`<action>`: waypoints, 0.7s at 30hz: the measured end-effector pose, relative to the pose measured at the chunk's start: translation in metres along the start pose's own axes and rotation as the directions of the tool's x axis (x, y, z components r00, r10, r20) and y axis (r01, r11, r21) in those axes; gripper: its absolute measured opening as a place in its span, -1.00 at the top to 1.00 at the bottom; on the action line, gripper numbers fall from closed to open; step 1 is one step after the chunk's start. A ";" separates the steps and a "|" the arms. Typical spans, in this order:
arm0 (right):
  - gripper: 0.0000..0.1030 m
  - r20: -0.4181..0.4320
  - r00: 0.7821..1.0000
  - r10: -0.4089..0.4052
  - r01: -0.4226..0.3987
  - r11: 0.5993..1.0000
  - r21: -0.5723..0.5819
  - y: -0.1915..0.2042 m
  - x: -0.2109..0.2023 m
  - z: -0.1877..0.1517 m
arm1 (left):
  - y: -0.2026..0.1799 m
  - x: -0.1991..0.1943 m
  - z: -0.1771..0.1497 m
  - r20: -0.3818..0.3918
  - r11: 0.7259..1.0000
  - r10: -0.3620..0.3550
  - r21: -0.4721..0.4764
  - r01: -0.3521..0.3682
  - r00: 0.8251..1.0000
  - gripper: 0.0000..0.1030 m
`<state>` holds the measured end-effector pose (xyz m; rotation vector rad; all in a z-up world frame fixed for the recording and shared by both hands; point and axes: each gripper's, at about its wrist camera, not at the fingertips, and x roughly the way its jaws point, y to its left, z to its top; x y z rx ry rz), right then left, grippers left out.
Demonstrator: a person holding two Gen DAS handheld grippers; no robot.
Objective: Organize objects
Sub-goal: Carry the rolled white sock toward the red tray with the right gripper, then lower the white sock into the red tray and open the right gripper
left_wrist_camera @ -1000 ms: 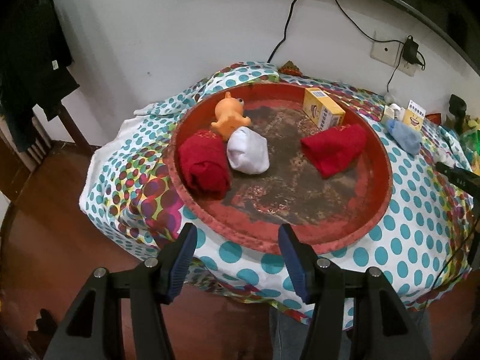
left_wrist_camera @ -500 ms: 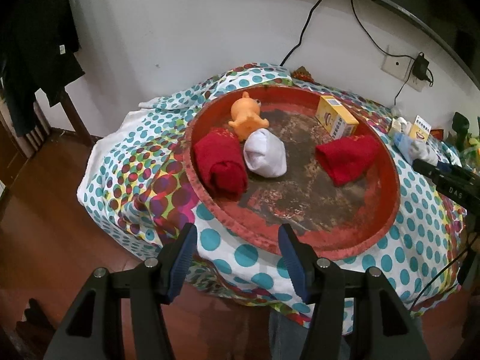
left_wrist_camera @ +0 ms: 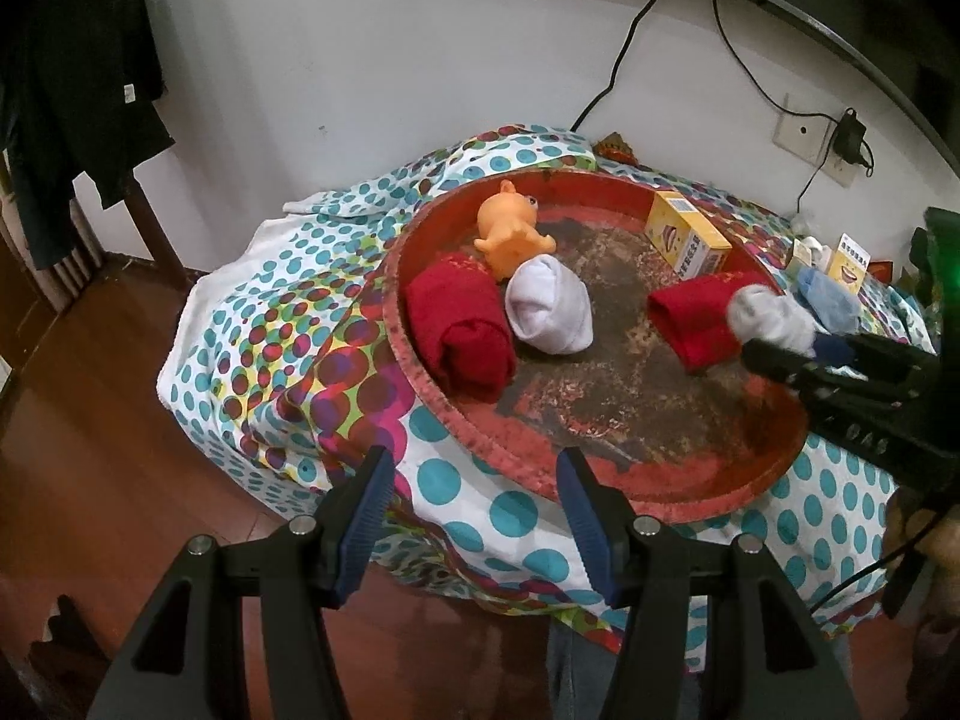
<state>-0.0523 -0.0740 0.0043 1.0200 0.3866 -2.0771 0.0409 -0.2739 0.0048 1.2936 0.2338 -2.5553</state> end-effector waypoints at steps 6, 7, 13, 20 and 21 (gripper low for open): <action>0.23 -0.033 0.999 0.025 -0.026 0.999 -0.024 0.020 0.018 0.001 | 0.001 0.003 -0.001 -0.012 1.000 -0.016 -0.014 0.016 1.000 -0.12; 0.23 -0.038 0.999 0.023 -0.025 0.999 -0.033 0.024 0.022 0.002 | 0.001 0.002 -0.001 -0.011 1.000 -0.015 -0.011 0.015 1.000 -0.12; 0.22 -0.074 0.997 0.031 -0.033 0.999 -0.035 0.032 0.040 0.002 | -0.004 0.004 -0.002 -0.018 1.000 -0.013 0.008 0.013 1.000 -0.12; 0.15 -0.090 0.995 0.037 -0.039 0.999 -0.026 0.033 0.047 0.001 | -0.007 0.005 -0.002 -0.010 1.000 -0.021 0.013 0.021 1.000 -0.12; 0.08 -0.086 0.996 0.038 -0.040 0.999 -0.021 0.031 0.046 0.001 | -0.007 0.006 -0.003 -0.014 1.000 -0.019 0.015 0.019 1.000 -0.12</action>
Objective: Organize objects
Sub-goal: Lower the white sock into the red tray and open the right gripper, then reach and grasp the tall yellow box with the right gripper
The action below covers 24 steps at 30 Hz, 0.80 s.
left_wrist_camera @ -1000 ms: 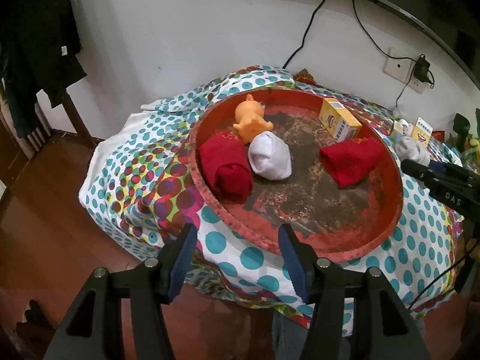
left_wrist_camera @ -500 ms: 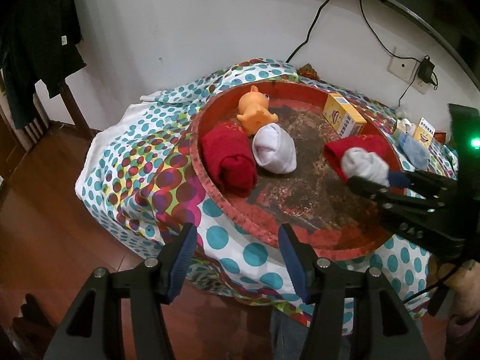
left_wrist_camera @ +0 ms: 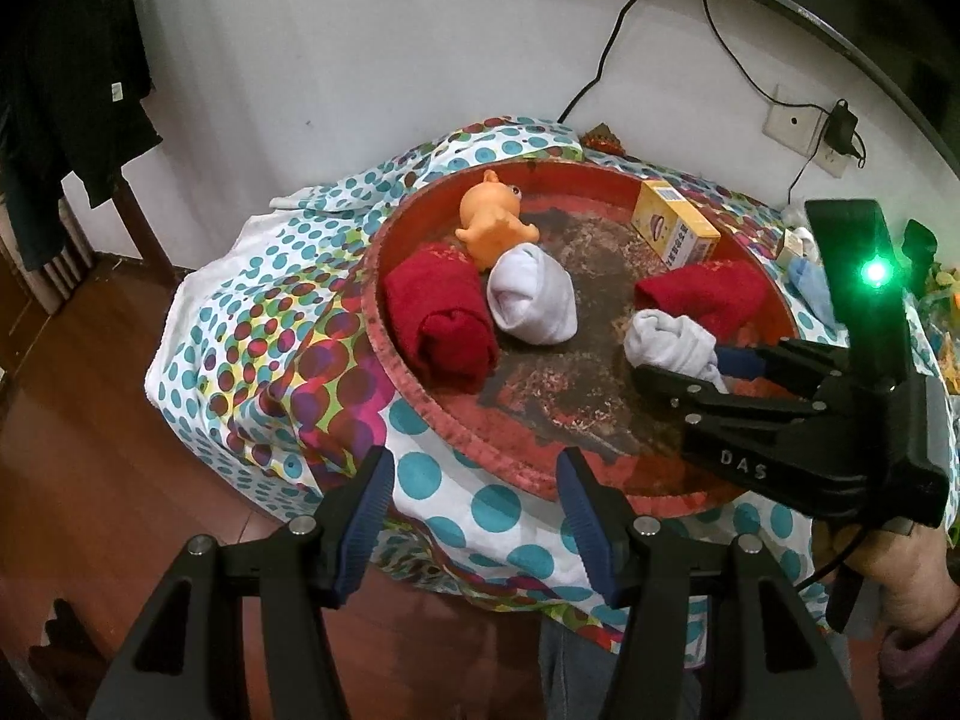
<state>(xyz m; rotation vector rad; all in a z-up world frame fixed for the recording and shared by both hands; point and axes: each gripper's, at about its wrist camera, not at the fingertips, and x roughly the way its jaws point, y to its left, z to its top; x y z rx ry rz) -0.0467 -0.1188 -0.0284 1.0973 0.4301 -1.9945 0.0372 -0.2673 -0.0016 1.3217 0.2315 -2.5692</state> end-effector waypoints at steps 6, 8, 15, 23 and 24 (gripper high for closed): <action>-0.28 0.047 0.999 0.014 -0.016 0.999 0.043 -0.012 -0.016 -0.002 | -0.005 0.003 -0.001 -0.010 1.000 -0.003 0.009 0.003 1.000 -0.12; -0.28 0.062 0.998 0.017 -0.020 0.999 0.049 -0.016 -0.024 -0.003 | -0.008 0.003 -0.002 -0.009 1.000 -0.004 0.015 0.004 1.000 -0.12; -0.36 0.130 0.990 -0.046 0.030 0.991 0.127 -0.063 -0.061 -0.011 | -0.018 0.004 -0.004 -0.009 0.999 -0.012 0.042 0.012 1.000 -0.12; -0.37 0.140 0.966 -0.217 0.163 0.933 0.320 -0.171 -0.089 -0.034 | -0.029 0.004 -0.006 -0.005 0.998 -0.015 0.064 0.016 1.000 -0.12; -0.37 0.137 0.961 -0.240 0.181 0.921 0.346 -0.186 -0.092 -0.037 | -0.030 0.004 -0.006 -0.006 0.998 -0.013 0.064 0.013 1.000 -0.12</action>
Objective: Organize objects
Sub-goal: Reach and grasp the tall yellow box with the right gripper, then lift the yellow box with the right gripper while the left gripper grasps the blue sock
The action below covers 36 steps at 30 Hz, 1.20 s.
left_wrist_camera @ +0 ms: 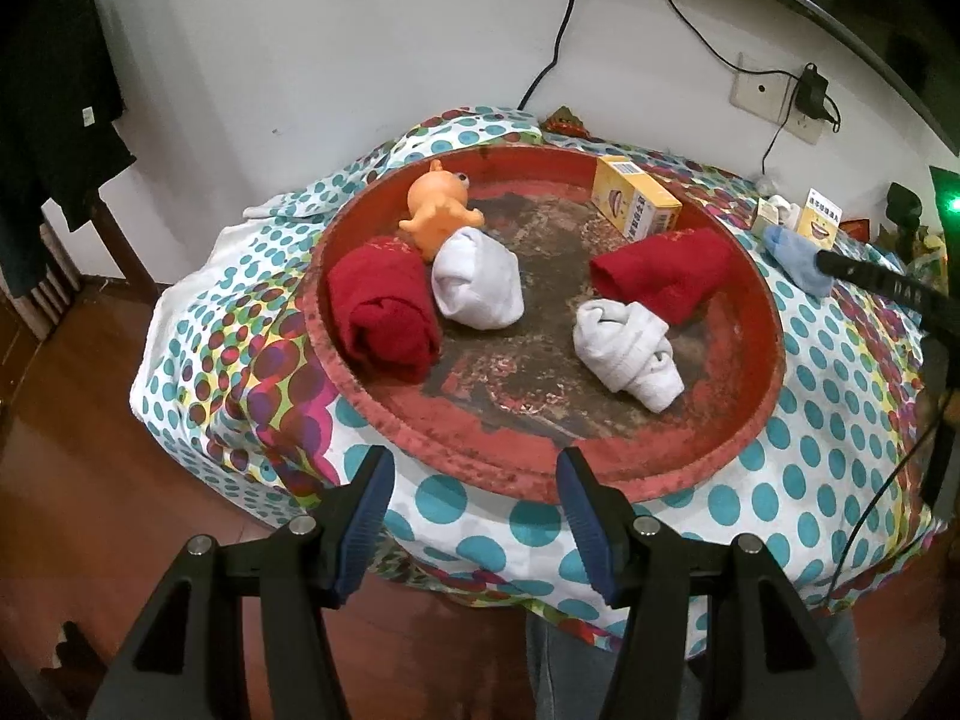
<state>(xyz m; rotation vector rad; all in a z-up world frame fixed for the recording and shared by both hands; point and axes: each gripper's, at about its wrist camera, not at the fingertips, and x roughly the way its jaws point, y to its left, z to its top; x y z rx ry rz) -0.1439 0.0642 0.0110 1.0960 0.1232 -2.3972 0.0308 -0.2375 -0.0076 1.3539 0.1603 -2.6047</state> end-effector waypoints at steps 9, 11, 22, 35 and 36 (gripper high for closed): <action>-0.41 -0.045 0.995 -0.094 0.102 0.974 0.204 -0.106 0.040 0.029 | -0.019 0.008 -0.003 -0.019 0.999 0.003 0.052 -0.002 1.000 -0.12; -0.41 -0.047 0.995 -0.093 0.101 0.967 0.234 -0.114 0.050 0.035 | -0.023 0.007 -0.004 -0.012 0.998 0.011 0.066 -0.011 1.000 -0.12; 0.07 -0.037 0.999 -0.017 0.026 0.959 0.281 -0.113 0.093 0.053 | -0.036 0.005 0.001 -0.005 0.994 0.011 0.105 -0.011 1.000 -0.12; 0.47 -0.003 0.992 0.125 -0.122 0.973 0.196 -0.077 0.048 0.030 | -0.065 0.003 0.011 -0.009 0.988 -0.077 0.135 0.078 0.997 -0.12; 0.47 -0.001 0.992 0.126 -0.124 0.976 0.181 -0.075 0.042 0.028 | -0.071 0.002 0.013 -0.012 0.986 -0.084 0.141 0.085 0.996 -0.12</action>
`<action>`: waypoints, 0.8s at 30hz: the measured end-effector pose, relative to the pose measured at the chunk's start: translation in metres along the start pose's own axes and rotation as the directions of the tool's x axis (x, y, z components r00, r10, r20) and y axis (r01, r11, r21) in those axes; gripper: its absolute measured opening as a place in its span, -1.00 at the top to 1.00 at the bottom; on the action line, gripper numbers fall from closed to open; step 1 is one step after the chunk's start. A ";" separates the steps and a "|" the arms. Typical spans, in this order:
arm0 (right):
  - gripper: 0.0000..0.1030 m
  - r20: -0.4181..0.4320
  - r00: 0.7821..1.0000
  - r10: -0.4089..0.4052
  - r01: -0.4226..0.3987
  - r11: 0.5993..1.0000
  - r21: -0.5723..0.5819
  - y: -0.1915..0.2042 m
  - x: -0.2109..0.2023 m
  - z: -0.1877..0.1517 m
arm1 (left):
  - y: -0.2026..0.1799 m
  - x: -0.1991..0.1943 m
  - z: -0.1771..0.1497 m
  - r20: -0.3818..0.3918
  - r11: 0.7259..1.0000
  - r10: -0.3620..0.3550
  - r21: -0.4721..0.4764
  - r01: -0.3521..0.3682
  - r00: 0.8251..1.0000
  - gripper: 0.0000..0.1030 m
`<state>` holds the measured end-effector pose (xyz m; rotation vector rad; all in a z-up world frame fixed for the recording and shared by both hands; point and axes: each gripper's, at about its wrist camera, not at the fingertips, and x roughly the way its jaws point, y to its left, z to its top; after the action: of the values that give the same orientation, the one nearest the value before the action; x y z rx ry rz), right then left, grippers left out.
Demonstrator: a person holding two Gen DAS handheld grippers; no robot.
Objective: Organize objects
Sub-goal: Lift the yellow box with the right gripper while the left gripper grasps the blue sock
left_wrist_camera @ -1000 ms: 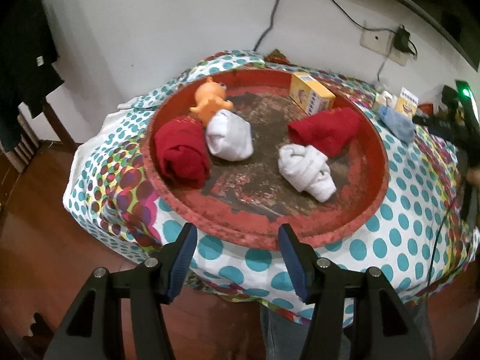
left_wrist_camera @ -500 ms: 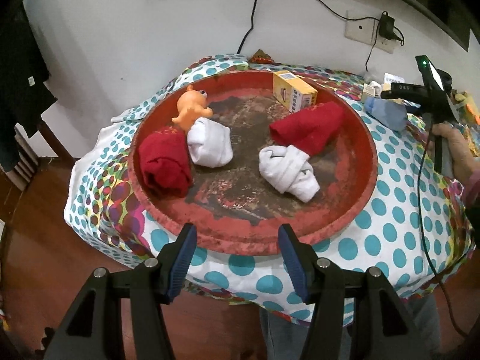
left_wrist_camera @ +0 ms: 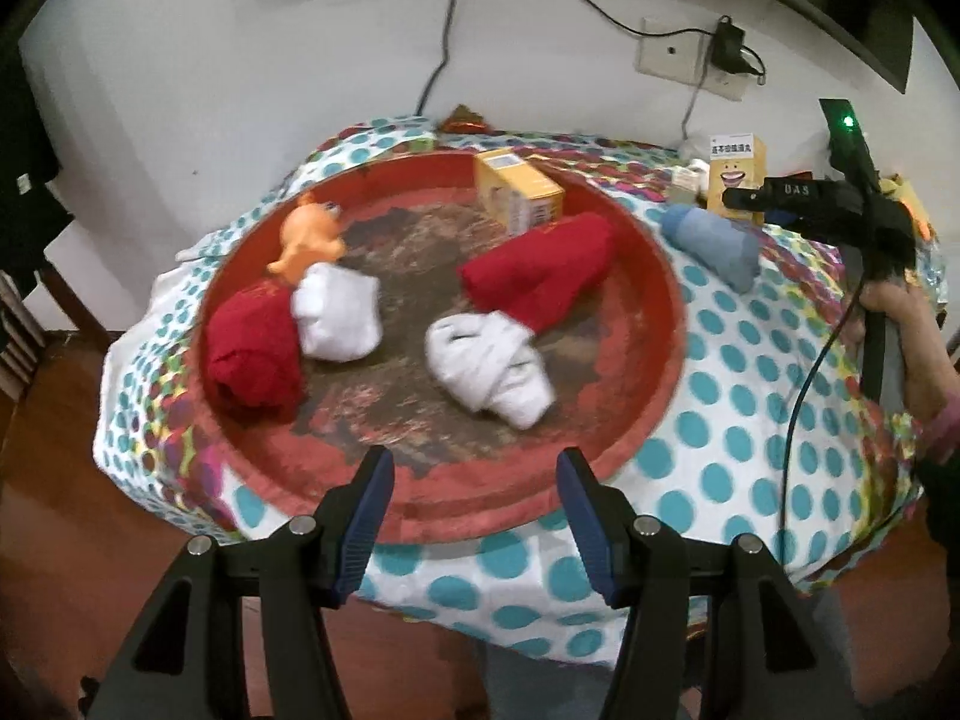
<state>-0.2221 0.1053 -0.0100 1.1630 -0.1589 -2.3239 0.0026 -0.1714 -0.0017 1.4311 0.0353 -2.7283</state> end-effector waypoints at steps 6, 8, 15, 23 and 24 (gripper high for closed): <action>0.47 0.011 0.995 -0.097 0.097 0.993 -0.069 -0.013 -0.031 -0.011 | -0.040 -0.003 0.025 0.025 0.995 -0.087 0.056 0.085 0.996 -0.12; 0.47 0.012 0.984 -0.179 0.180 0.978 -0.109 -0.024 -0.037 -0.015 | -0.055 0.004 0.037 0.008 0.989 -0.141 0.049 0.141 0.990 -0.12; 0.47 0.023 0.938 -0.346 0.344 0.921 -0.181 -0.066 -0.054 -0.031 | -0.111 0.030 0.082 0.025 0.965 -0.264 0.021 0.263 0.964 -0.12; 0.46 0.140 0.919 -0.367 0.388 0.907 -0.167 -0.081 -0.056 -0.038 | -0.163 0.085 0.126 0.040 0.979 -0.204 0.001 0.204 0.978 -0.12; 0.46 0.143 0.921 -0.363 0.384 0.909 -0.163 -0.082 -0.054 -0.039 | -0.168 0.093 0.129 0.028 0.980 -0.199 -0.005 0.199 0.980 -0.12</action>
<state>-0.1993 0.2077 -0.0228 1.0426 0.2658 -2.6679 -0.1668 -0.0144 -0.0059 1.4627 0.1980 -2.9008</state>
